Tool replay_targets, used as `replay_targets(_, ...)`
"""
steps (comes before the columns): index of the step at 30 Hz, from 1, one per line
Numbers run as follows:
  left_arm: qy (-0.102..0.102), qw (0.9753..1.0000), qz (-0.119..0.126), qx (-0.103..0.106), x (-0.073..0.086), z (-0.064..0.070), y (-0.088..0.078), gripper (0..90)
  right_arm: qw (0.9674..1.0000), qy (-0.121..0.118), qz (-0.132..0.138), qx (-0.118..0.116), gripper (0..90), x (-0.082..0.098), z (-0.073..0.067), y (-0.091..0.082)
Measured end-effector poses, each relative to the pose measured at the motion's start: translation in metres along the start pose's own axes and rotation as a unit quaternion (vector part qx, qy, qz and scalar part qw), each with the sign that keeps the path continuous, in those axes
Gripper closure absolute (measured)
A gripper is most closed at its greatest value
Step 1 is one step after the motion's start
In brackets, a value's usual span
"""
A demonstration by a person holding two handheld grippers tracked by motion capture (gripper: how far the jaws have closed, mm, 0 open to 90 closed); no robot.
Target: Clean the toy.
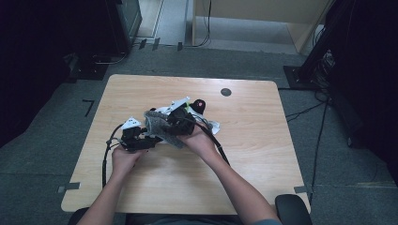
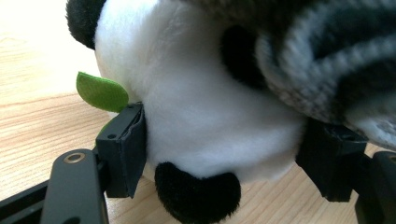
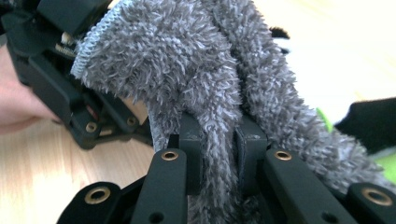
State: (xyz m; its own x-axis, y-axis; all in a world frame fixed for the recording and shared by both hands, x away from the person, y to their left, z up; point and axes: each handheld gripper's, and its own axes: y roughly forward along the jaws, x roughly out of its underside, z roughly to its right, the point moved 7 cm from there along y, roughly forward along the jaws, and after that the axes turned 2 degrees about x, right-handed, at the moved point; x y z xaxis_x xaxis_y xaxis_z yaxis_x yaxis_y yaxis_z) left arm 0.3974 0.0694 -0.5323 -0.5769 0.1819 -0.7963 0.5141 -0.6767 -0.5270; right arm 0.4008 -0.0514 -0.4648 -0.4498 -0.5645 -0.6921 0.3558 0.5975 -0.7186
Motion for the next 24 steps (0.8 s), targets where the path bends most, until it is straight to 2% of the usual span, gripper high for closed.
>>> replay_targets(6, 0.006, 1.0000, 0.000, -0.007, 0.000, 0.000, 0.000, 25.2, 0.9998, -0.008, -0.019, -0.006, 77.8, 0.017, -0.002, -0.005)
replay_targets(9, 0.018, 0.9997, -0.003, -0.017, 0.000, 0.000, 0.000, 28.3, 0.9994, -0.001, -0.032, -0.014, 78.0, 0.028, 0.000, -0.010)
replay_targets(11, 0.016, 0.9997, -0.003, -0.018, -0.001, 0.000, 0.000, 29.9, 0.9991, -0.001, -0.041, -0.012, 78.0, 0.034, 0.002, -0.014)
replay_targets(16, 0.035, 0.9990, -0.008, -0.029, -0.001, 0.003, 0.000, 32.4, 0.9987, 0.004, -0.051, -0.008, 77.9, 0.045, 0.006, -0.026)
replay_targets(24, 0.039, 0.9989, -0.007, -0.026, 0.000, 0.003, 0.001, 32.4, 0.9989, 0.012, -0.044, -0.005, 77.8, 0.051, 0.012, -0.043)
